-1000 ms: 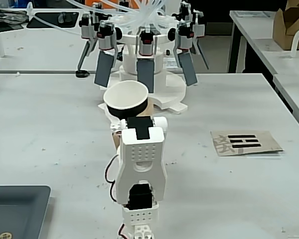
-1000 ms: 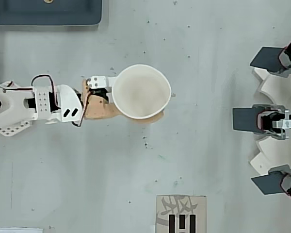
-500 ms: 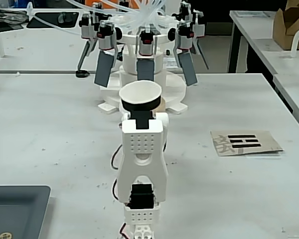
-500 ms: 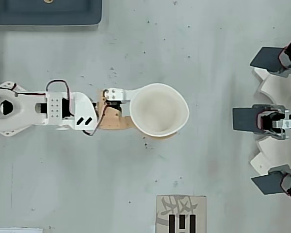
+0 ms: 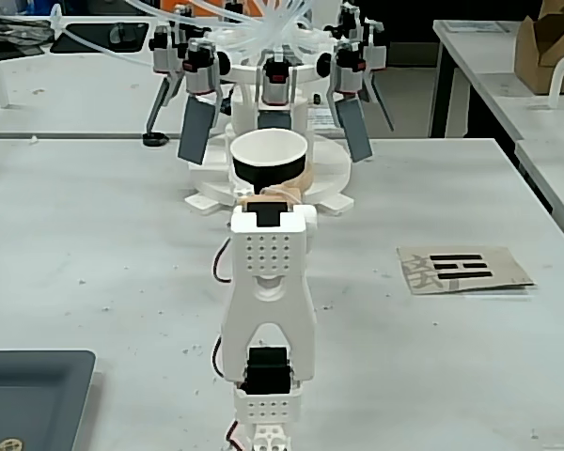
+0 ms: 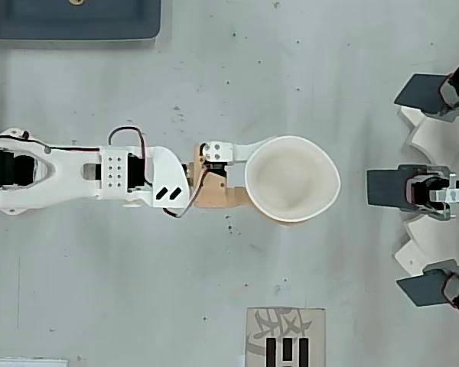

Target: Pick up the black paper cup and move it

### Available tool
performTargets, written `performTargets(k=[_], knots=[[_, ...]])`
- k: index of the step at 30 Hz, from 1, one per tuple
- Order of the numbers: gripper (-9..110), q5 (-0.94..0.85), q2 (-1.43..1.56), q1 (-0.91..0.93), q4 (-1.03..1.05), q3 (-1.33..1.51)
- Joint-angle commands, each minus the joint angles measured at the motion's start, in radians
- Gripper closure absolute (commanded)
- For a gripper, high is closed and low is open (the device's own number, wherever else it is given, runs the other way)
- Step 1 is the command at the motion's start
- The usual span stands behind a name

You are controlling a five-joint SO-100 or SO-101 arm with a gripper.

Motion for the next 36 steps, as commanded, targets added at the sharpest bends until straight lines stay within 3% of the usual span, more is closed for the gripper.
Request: performTargets(k=[1,36], knots=[[97,0.005,0.002,0.009,0.011,-0.086],[99,-0.005,-0.186,0.040,0.100,-0.341]])
